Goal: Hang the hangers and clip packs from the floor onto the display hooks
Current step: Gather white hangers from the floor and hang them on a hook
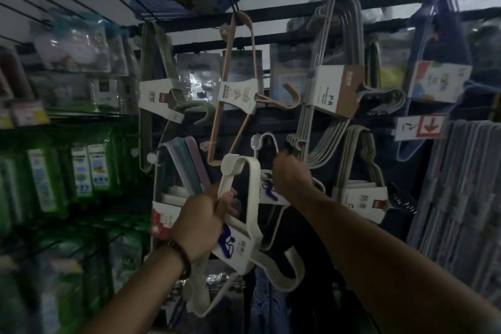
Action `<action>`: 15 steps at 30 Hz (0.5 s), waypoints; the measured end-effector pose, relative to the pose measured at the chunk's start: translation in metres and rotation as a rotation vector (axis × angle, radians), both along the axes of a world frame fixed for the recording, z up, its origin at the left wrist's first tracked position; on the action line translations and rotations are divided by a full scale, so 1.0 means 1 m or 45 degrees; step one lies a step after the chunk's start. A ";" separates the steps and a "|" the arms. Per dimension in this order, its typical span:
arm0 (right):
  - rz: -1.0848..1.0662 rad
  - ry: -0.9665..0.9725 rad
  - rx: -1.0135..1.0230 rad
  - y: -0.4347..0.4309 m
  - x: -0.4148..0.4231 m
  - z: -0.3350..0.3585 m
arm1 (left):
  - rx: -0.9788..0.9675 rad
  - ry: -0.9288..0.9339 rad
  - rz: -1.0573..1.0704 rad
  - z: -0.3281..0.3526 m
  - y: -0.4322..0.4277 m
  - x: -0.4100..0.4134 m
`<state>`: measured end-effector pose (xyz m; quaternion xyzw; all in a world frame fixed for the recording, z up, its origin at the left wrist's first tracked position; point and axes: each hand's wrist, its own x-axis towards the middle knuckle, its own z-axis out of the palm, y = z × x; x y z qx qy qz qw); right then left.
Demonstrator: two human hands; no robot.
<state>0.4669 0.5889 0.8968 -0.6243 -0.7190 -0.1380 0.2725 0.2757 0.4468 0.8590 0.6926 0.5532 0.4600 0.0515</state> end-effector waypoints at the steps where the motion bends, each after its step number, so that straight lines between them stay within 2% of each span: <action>1: 0.000 -0.042 -0.031 0.005 -0.002 0.002 | -0.024 -0.012 0.008 -0.002 0.000 -0.001; 5: 0.037 -0.243 -0.131 0.024 -0.004 0.010 | -0.039 0.047 0.050 -0.007 0.000 -0.007; 9: 0.039 -0.281 -0.140 0.017 0.001 0.020 | -0.011 0.046 0.101 -0.007 0.010 -0.010; 12: 0.114 -0.268 -0.054 -0.014 0.007 0.031 | 0.031 0.012 0.120 -0.004 0.016 -0.006; 15: 0.260 -0.243 0.188 -0.058 0.018 0.041 | 0.078 -0.062 0.103 -0.003 0.024 0.000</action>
